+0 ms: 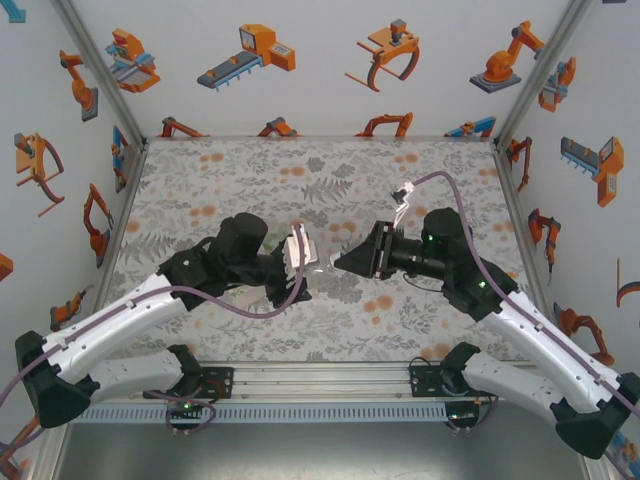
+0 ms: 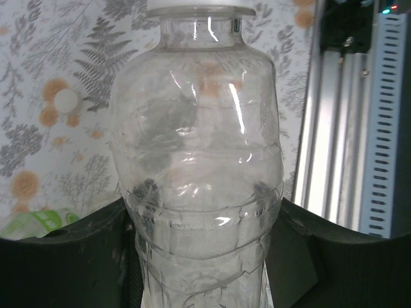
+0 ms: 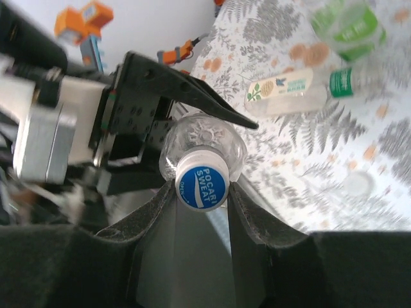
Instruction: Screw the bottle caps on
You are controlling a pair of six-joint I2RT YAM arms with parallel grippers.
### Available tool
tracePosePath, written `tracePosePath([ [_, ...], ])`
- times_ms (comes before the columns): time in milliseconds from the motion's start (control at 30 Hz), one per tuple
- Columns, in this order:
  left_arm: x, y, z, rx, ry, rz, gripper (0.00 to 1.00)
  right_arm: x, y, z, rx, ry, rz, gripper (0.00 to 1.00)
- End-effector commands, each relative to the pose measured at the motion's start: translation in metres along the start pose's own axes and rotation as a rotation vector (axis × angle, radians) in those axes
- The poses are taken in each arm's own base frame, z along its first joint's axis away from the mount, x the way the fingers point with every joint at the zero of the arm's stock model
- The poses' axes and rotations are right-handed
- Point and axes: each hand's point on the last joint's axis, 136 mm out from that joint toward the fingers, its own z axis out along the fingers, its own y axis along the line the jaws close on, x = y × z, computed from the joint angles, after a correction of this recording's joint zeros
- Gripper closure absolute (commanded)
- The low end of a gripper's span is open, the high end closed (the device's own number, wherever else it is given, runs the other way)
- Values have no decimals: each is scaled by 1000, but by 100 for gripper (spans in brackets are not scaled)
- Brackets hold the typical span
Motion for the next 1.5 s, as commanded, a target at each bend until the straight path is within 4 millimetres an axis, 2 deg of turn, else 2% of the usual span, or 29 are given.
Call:
tracePosePath([
  [0,-13,18,1,-95,-42,34,100,2,-50,3,198,-73,429,100],
  [200,-12,16,8,-72,-46,33,100,2,-50,5,187,-79,460,100],
  [300,-13,10,9,-34,-57,38,100,-3,-46,3,184,-87,397,100],
  [367,-14,6,9,-13,-62,39,100,-8,-40,0,175,-94,278,100],
  [500,-12,-1,8,21,-64,40,100,-15,-28,-11,162,-106,29,69],
  [567,-13,-4,6,40,-66,37,100,-17,-16,-18,124,-121,-94,59],
  [667,-15,-13,2,82,-76,38,100,-18,12,-32,6,-156,-316,46],
  [767,-20,-26,-4,151,-100,43,100,-10,42,-44,-134,-168,-547,38],
  [867,-26,-40,-9,229,-128,48,100,9,70,-56,-288,-137,-760,37],
  [1067,-36,-55,-17,324,-167,39,100,36,92,-62,-471,-30,-964,37],
  [1167,-39,-57,-19,340,-176,36,100,43,96,-62,-527,-1,-1009,38],
  [1367,-40,-59,-20,353,-180,32,100,33,91,-52,-487,-45,-1045,49],
  [1467,-40,-60,-21,354,-182,31,100,34,94,-52,-512,-53,-1055,51],
])
